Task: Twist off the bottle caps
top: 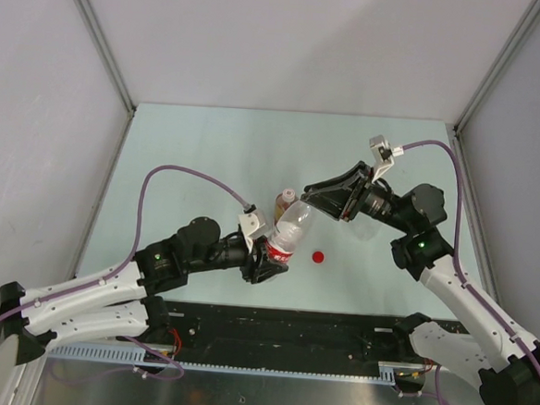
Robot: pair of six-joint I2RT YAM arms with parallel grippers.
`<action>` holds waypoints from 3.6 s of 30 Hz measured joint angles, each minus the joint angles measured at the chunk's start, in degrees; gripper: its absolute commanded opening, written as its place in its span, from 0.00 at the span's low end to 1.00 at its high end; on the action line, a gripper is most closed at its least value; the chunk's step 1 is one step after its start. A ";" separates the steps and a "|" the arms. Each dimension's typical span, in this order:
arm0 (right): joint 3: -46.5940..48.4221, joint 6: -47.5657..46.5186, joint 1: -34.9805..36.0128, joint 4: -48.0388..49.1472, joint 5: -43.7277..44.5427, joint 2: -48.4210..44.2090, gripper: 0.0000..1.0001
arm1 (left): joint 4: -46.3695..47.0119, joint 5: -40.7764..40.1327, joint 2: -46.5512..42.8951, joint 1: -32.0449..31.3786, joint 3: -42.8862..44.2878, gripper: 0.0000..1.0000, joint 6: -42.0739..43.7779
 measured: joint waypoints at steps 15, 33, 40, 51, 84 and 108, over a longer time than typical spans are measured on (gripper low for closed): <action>0.04 -1.62 0.55 -0.85 -1.66 -0.52 0.00 | -0.50 0.39 0.66 0.00 0.46 0.99 -0.72; 0.09 -13.29 1.38 -21.44 9.40 -5.18 0.00 | -0.94 -2.10 -1.99 0.00 0.76 0.99 -0.37; 0.09 -18.10 1.49 -31.61 20.76 -7.32 0.00 | -1.36 -2.27 -2.45 0.00 0.76 0.99 -0.35; 0.07 -24.57 1.92 -35.28 38.38 -12.04 0.00 | -1.97 -2.82 -2.49 0.00 0.76 0.99 -0.37; -11.52 -43.54 1.95 -17.97 45.90 -6.38 0.08 | -2.23 -3.78 -0.70 0.00 0.76 0.99 1.29; -15.02 -36.50 1.75 -16.76 47.98 -13.94 0.84 | -2.64 -4.15 -0.66 0.00 0.76 1.00 1.16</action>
